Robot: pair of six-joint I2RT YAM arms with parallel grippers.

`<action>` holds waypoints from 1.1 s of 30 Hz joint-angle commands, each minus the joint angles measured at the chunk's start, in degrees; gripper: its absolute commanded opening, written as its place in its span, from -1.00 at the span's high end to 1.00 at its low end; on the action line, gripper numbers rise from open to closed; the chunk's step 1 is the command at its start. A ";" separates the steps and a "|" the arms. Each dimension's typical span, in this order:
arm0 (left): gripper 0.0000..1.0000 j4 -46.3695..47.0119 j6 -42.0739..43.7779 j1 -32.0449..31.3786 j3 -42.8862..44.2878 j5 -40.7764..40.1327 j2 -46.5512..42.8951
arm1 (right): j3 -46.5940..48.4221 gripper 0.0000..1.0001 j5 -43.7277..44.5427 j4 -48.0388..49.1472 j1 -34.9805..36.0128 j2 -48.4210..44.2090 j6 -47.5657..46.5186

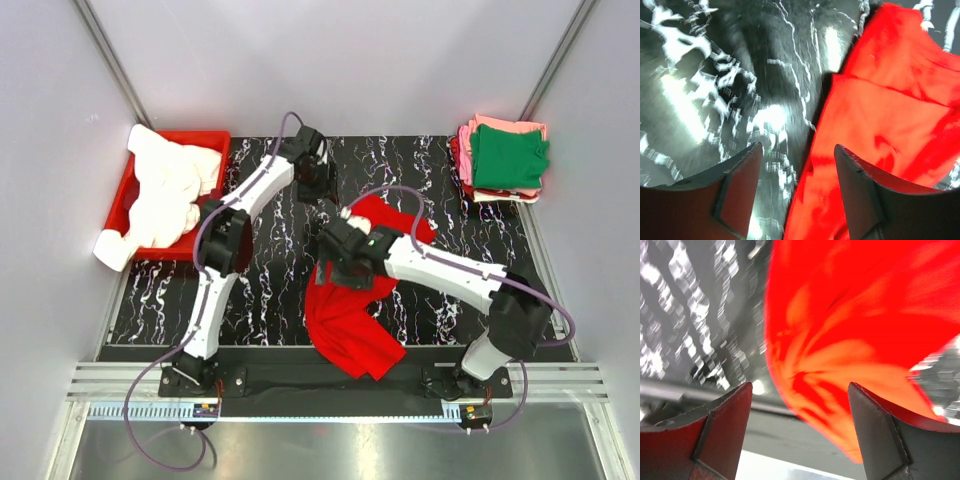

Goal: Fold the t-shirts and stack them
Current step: Fold the tshirt

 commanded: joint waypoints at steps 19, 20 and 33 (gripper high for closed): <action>-0.51 4.96 3.62 3.21 -56.32 -5.87 -65.75 | 10.43 -0.60 4.38 -6.69 -23.20 19.78 -14.33; -0.51 4.78 3.71 3.21 -58.17 -6.04 -69.34 | 10.52 -0.60 4.03 -5.89 -23.29 21.71 -14.33; -0.54 8.82 8.81 3.21 -75.23 -14.84 -83.25 | 53.01 -0.51 -3.09 -15.19 -31.02 55.27 -27.59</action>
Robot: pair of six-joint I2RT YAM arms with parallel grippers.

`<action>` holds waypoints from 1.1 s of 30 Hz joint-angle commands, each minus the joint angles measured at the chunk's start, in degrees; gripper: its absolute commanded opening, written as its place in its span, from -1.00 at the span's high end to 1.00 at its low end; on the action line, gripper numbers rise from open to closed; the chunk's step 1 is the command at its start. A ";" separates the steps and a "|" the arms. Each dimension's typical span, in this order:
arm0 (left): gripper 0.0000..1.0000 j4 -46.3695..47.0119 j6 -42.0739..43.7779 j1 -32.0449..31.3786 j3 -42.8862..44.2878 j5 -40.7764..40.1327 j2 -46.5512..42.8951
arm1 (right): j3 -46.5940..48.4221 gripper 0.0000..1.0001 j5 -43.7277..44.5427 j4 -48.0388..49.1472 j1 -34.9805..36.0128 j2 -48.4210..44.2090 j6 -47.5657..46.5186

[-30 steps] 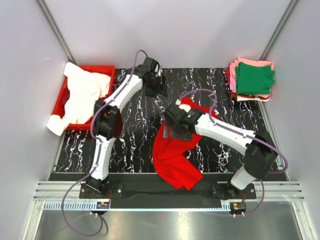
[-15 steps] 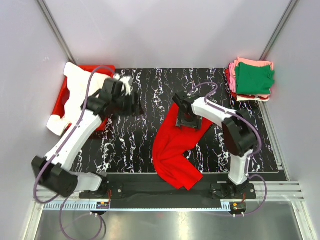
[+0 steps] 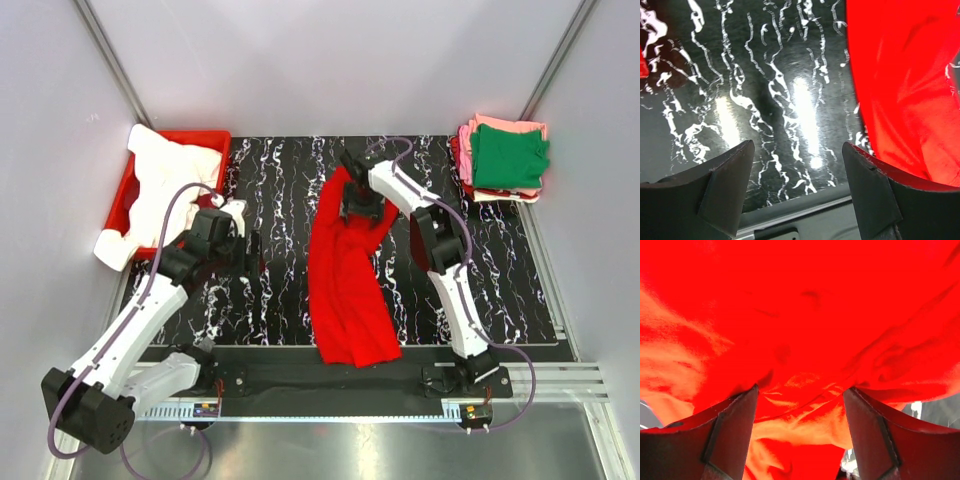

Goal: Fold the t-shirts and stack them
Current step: Fold the tshirt

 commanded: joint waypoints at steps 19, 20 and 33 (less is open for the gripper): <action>-0.57 5.95 1.38 -0.02 -2.35 -4.46 -0.81 | 28.92 -0.89 -16.08 9.81 -11.99 13.75 -10.12; -0.57 5.95 0.50 -0.02 -2.43 -3.94 -0.63 | 27.43 -0.93 -15.54 10.15 -11.99 11.72 -10.12; -0.56 20.87 -20.50 -9.95 -14.90 7.13 0.77 | -17.78 -1.00 -8.51 17.28 -11.99 -31.51 -11.53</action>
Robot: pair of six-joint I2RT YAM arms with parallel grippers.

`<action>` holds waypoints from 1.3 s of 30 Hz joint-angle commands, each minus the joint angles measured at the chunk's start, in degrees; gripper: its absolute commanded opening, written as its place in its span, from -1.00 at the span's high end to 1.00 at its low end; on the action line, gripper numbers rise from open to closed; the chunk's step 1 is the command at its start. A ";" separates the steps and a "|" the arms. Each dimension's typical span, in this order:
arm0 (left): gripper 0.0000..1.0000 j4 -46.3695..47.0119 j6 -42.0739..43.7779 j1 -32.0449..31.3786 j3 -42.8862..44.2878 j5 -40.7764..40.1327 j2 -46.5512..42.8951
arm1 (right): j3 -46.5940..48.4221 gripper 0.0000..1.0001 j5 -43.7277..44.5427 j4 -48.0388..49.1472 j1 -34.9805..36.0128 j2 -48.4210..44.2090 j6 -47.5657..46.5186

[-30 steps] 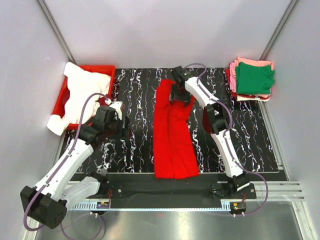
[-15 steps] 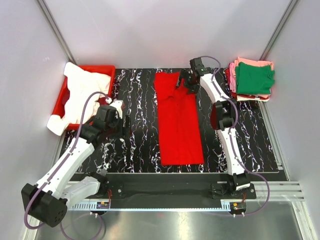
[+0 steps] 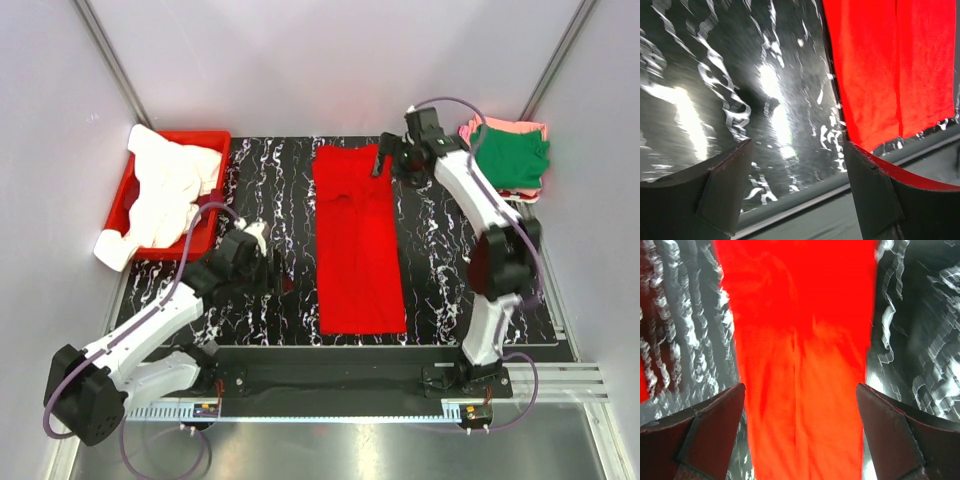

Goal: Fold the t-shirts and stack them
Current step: Fold the tshirt

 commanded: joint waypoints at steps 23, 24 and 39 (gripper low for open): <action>-0.37 25.37 -26.51 -18.33 -13.11 1.71 16.38 | -82.86 -0.17 -3.72 10.96 8.30 -57.87 30.46; -0.36 25.37 -26.77 -18.85 -13.28 1.53 16.73 | -82.95 -0.14 -3.45 10.88 9.01 -57.69 31.25; -0.22 24.40 -31.52 -21.67 -13.29 -0.40 20.33 | -85.41 0.56 -2.31 11.75 12.09 -57.87 33.46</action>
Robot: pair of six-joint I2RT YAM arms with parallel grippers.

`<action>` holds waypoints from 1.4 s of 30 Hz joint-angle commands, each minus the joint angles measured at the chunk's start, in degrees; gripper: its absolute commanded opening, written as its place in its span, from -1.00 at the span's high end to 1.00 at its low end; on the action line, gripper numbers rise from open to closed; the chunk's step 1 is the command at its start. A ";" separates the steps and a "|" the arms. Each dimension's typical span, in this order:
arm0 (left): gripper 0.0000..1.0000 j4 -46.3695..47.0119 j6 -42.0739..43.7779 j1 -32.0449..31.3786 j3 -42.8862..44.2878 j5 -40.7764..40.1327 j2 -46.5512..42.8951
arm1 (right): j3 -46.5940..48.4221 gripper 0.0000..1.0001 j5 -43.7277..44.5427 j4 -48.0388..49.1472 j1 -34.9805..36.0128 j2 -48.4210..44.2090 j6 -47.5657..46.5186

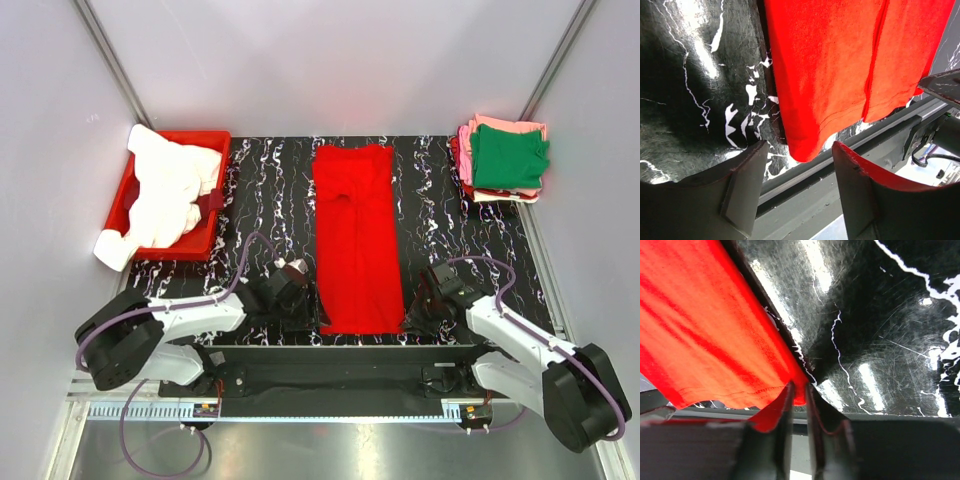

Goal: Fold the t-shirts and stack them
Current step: Fold the tshirt

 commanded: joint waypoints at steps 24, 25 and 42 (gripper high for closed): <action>1.00 -19.56 -0.76 -3.79 7.19 -7.49 -10.88 | 6.43 1.00 0.82 -14.01 1.69 -15.11 2.15; 1.00 -20.97 -0.23 -3.70 8.41 -7.49 -11.06 | 8.44 1.00 1.00 -14.80 1.78 -14.76 1.88; 0.97 -32.40 22.61 16.68 40.83 -2.92 9.22 | 43.67 1.00 9.70 -7.95 -4.71 19.06 -14.55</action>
